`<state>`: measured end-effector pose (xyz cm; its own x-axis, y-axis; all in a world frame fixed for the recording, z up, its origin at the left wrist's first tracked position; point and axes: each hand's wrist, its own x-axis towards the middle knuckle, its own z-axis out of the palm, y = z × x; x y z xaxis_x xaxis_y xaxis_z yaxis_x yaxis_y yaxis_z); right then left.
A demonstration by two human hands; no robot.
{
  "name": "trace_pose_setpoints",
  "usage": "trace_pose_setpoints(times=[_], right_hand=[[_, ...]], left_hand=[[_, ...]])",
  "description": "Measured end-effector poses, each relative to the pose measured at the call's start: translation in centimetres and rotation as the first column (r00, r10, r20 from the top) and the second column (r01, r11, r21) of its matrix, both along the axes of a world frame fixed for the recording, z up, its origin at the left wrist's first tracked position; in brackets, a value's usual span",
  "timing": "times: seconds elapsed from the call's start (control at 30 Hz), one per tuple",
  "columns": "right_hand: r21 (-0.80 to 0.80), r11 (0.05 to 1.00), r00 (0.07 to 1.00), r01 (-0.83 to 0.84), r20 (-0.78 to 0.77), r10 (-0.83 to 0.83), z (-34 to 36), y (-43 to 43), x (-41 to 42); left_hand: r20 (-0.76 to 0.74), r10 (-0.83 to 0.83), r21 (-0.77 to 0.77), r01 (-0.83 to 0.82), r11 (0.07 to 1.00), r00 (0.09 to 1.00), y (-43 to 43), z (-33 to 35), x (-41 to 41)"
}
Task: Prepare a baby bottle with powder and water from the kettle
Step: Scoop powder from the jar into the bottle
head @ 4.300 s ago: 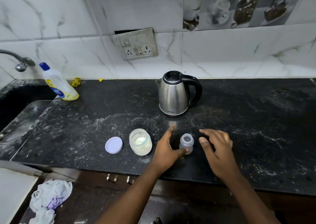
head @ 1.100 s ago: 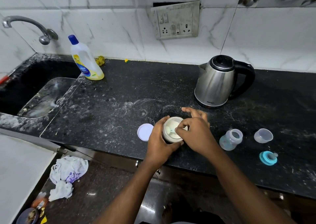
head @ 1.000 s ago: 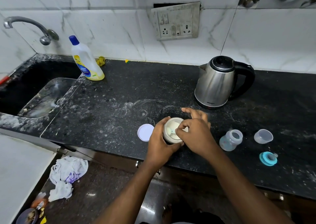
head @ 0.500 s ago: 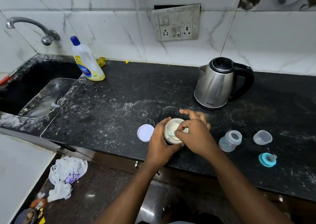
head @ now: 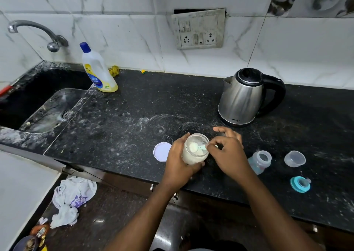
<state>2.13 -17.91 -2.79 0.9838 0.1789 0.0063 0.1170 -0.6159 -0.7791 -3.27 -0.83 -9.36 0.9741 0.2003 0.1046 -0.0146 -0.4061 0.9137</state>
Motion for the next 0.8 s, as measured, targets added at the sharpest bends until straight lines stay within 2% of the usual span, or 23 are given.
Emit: trace_pose_setpoints(times=[0.1,0.37,0.67,0.8], right_hand=[[0.116,0.992,0.999,0.049,0.009,-0.05,-0.6,-0.5,0.2],[0.124,0.983,0.986,0.137,0.081,-0.147,-1.8,-0.7,0.2],[0.156,0.977,0.989,0.144,-0.005,-0.145,-1.9,-1.2,0.9],[0.279,0.947,0.986,0.158,-0.089,-0.138,-1.8,-1.4,1.1]], left_hand=[[0.007,0.001,0.009,-0.001,1.0,1.0,0.2,0.3,0.0],[0.01,0.006,0.011,-0.006,1.0,1.0,0.0,0.9,0.7],[-0.003,0.01,-0.012,-0.01,1.0,1.0,-0.4,0.1,0.8],[-0.049,0.016,-0.035,-0.018,0.999,0.999,-0.5,-0.6,0.8]])
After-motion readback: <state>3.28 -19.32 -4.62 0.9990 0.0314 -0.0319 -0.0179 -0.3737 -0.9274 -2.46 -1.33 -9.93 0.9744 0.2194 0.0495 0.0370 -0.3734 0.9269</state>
